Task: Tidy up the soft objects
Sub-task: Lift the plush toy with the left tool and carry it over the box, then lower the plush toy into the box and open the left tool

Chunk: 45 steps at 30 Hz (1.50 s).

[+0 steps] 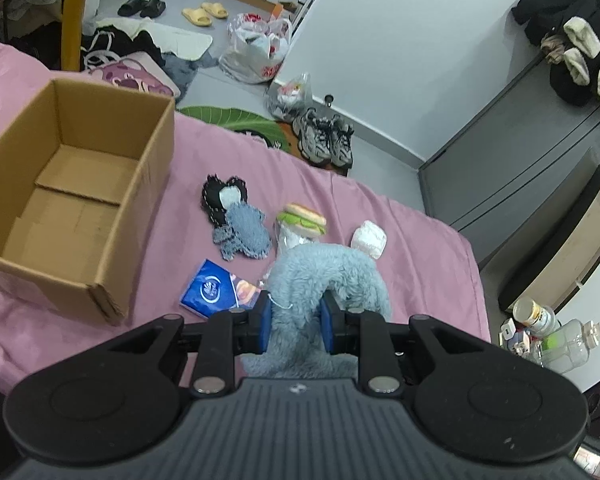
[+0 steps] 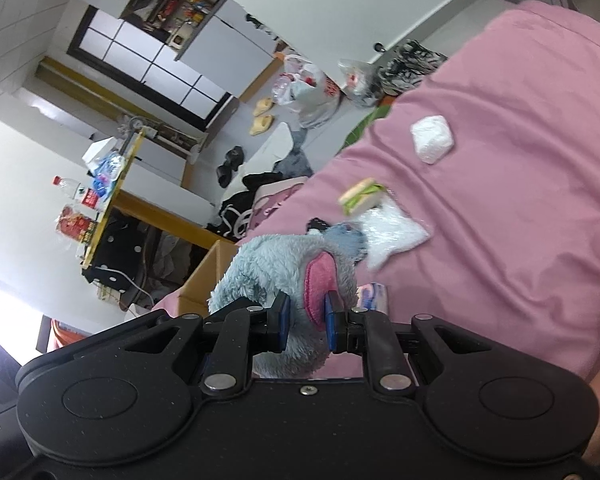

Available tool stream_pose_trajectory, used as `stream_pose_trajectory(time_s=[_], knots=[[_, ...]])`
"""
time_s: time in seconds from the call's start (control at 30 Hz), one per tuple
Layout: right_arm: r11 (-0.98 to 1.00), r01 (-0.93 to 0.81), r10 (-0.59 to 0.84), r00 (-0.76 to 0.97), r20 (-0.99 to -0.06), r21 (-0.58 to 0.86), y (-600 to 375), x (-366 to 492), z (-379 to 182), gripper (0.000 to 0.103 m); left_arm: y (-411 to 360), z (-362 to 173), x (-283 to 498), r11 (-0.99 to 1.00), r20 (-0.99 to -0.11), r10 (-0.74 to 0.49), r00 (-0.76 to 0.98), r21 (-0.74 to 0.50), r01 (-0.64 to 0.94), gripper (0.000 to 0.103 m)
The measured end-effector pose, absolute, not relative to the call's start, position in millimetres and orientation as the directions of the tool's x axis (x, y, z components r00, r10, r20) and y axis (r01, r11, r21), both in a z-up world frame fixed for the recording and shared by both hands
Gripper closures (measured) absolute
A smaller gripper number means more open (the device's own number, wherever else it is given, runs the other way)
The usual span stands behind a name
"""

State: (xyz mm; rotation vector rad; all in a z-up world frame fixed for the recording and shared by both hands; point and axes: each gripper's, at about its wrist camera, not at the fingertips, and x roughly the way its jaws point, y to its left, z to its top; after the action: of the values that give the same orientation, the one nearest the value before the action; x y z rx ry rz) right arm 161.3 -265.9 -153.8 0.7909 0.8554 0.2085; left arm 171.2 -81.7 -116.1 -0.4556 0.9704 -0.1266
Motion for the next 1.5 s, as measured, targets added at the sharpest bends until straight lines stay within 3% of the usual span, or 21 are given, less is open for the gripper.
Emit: stream_pose_trajectory(time_s=[0.93, 1.5], knots=[[0.754, -0.013, 0.513, 0.636, -0.576, 0.657, -163.9, 196.9, -129.0, 0.085, 12.4, -89.0, 167.8, 0.872, -0.707, -0.249, 0.662, -0.461, -0.164, 0.08], [0.798, -0.074, 0.523, 0.579, -0.626, 0.598, -88.9, 239.6, -137.8, 0.085, 81.4, -102.6, 192.9, 0.838, -0.702, -0.201, 0.684, -0.484, -0.251, 0.08]])
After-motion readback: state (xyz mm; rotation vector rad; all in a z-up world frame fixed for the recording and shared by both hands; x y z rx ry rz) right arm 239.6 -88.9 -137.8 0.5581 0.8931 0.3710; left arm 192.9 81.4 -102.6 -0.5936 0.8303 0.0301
